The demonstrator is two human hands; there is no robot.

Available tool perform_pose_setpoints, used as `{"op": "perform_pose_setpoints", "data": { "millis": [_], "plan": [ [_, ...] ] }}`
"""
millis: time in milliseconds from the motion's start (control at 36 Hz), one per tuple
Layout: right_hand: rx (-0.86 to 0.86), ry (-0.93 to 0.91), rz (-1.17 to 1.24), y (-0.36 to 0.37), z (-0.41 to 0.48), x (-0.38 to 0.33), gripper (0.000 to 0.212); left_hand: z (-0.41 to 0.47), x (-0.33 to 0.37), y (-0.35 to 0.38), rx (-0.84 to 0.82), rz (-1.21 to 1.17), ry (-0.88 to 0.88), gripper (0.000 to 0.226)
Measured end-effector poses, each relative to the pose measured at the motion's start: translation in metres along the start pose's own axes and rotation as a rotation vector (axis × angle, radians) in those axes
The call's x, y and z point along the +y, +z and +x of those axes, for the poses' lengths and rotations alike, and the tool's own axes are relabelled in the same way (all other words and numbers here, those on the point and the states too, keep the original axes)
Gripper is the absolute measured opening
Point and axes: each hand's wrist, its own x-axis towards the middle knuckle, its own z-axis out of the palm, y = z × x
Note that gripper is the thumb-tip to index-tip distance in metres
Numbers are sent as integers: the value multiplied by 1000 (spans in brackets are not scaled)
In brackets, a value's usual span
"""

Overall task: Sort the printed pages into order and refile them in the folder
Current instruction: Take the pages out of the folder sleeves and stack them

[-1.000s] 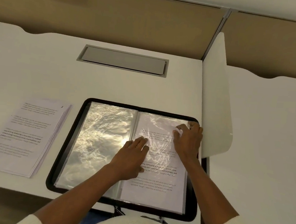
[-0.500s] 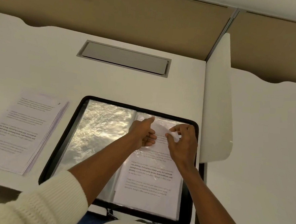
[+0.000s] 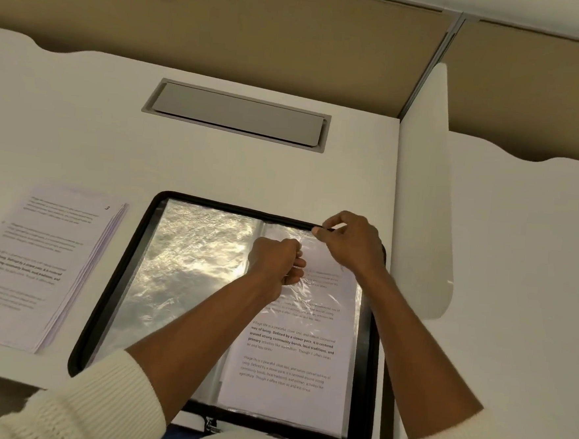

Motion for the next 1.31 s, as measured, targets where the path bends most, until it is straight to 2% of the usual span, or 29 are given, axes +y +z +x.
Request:
{"op": "perform_pose_setpoints", "data": {
  "millis": [83,222,333,417,500,556,611,722,861,1000,1111,1222,1306],
  "plan": [
    [-179,29,-240,-3,28,-13,26,-2,0,0,4,-35,14,17],
    [-500,152,-466,4,64,-28,52,-1,-2,-5,-25,-74,40,17],
    [-619,165,-680,9,77,-30,57,6,-9,-14,-27,-63,105,38],
    [-642,183,-764,12,82,-28,65,12,-24,-22,99,200,331,45],
    [-645,182,-770,11,82,-28,65,17,-45,-37,268,620,679,33],
    [-636,181,-761,10,82,-27,60,22,-59,-47,274,773,879,25],
    [-631,195,-746,9,83,-25,56,26,-72,-56,215,870,989,34],
    [-451,129,-739,6,89,-17,53,22,-90,-67,75,1062,1032,69],
    [-345,103,-664,-6,109,-18,69,17,-103,-70,-24,1234,993,97],
    [-160,49,-545,-28,130,-24,65,13,-104,-70,-33,1297,1011,104],
    [-19,-17,-443,-52,131,-42,47,11,-104,-72,-44,1332,1029,105],
    [141,-77,-352,-70,131,-60,19,11,-105,-72,-51,1348,1018,105],
    [248,-129,-300,-80,126,-74,15,10,-106,-71,-47,1358,1013,105]
  ]
}}
